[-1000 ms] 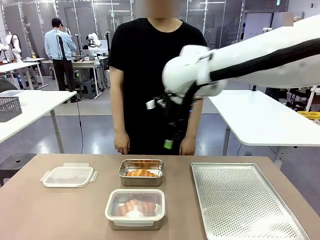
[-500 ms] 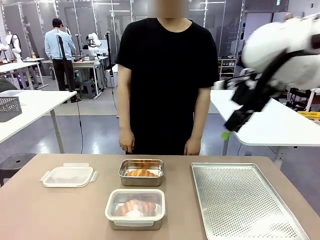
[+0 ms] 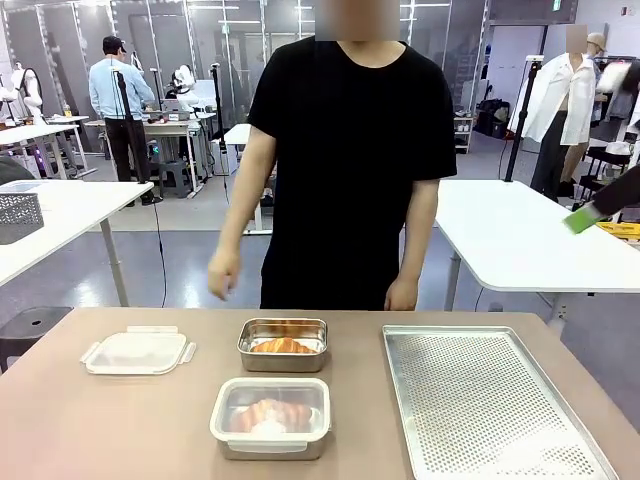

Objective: Place the bread into the airtight container.
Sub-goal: Pick up a Butter Roll and place it into an empty Airtight Container.

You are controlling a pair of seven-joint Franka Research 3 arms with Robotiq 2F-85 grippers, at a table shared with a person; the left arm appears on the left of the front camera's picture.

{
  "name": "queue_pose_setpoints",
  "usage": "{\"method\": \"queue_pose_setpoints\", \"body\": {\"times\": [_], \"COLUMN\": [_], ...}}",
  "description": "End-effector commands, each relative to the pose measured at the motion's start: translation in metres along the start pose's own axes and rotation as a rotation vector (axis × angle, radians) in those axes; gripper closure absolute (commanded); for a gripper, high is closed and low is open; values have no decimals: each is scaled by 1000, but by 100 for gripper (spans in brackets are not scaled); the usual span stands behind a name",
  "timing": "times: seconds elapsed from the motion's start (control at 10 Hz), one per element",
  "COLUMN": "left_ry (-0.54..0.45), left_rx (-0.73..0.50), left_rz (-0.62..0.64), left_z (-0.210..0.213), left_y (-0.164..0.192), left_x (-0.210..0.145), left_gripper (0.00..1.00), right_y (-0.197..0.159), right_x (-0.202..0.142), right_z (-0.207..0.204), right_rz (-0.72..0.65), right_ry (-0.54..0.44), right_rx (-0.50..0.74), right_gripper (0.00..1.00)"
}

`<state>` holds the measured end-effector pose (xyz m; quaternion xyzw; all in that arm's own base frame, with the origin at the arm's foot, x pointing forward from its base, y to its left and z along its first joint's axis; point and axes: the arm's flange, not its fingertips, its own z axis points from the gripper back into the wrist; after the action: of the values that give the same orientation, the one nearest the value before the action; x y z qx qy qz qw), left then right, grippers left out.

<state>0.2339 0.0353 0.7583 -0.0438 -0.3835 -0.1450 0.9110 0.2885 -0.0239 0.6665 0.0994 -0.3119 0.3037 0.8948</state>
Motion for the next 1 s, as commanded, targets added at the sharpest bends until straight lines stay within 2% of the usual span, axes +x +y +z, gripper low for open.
{"method": "queue_pose_setpoints", "body": {"times": [0.0,0.2,0.4,0.9], "left_ry": [2,2,2,2], "left_rx": [10,10,10,10], "left_rz": [-1,-1,-1,-1], "left_z": [0,0,0,0], "left_y": [-2,-2,-2,-2], "left_x": [0,0,0,0], "left_gripper": [0,0,0,0], "right_y": [29,45,53,57], "right_x": [30,51,66,69], "right_z": [39,86,109,109], "right_rz": [21,2,-5,26], "right_ry": [52,96,131,112], "right_rx": [-55,-92,-72,-69], "right_gripper": [2,2,2,2]}}
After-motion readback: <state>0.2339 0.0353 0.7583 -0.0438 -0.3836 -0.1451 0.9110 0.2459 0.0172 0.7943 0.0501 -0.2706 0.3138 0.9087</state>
